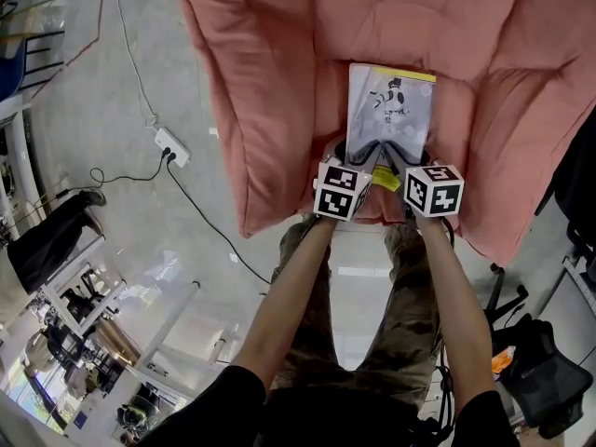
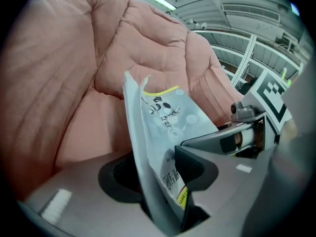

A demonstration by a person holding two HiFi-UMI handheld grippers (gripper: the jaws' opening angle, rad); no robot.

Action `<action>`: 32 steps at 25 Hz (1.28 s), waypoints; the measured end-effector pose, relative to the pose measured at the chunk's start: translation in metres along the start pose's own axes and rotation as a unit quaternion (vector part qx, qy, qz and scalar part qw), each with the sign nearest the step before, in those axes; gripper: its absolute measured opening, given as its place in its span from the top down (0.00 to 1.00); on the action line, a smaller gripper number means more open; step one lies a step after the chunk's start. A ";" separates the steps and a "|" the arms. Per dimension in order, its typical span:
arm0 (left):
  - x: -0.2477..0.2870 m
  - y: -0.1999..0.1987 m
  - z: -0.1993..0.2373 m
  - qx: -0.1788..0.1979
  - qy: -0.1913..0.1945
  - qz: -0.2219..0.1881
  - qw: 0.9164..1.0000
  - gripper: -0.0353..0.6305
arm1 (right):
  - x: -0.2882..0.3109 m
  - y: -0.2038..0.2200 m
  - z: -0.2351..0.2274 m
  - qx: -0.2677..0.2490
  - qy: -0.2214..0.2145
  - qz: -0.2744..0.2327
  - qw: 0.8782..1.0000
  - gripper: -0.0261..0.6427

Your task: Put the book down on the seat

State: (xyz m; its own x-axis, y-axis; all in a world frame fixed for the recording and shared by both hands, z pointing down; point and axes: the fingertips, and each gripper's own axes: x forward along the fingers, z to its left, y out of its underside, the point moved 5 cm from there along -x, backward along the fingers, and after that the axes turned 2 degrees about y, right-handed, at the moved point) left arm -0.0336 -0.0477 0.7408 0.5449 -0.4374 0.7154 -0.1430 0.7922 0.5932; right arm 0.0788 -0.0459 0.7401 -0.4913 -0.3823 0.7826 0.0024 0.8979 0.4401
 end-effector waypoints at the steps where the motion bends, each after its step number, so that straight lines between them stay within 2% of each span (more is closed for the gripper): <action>1: 0.002 0.003 0.001 -0.001 0.001 0.006 1.000 0.64 | 0.002 0.002 -0.002 0.002 0.003 0.003 1.000 0.69; 4: 0.006 0.005 0.005 0.001 -0.008 0.022 1.000 0.60 | 0.008 0.007 -0.007 0.004 0.011 0.012 1.000 0.66; 9: 0.010 0.008 0.006 0.002 -0.015 0.025 1.000 0.59 | 0.011 0.009 -0.014 0.004 0.015 0.015 1.000 0.63; 25: 0.018 0.015 0.010 -0.004 -0.013 0.024 1.000 0.58 | 0.013 0.011 -0.021 0.001 0.019 0.017 1.000 0.61; 32: 0.004 0.009 0.007 0.008 -0.033 0.034 0.999 0.58 | 0.002 0.012 -0.022 -0.006 0.033 0.025 0.999 0.60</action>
State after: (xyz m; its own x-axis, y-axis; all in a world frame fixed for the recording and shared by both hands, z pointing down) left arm -0.0382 -0.0451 0.7519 0.4783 -0.4101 0.7766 -0.1907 0.8147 0.5477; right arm 0.0966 -0.0411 0.7567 -0.4315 -0.3517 0.8307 0.0356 0.9135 0.4053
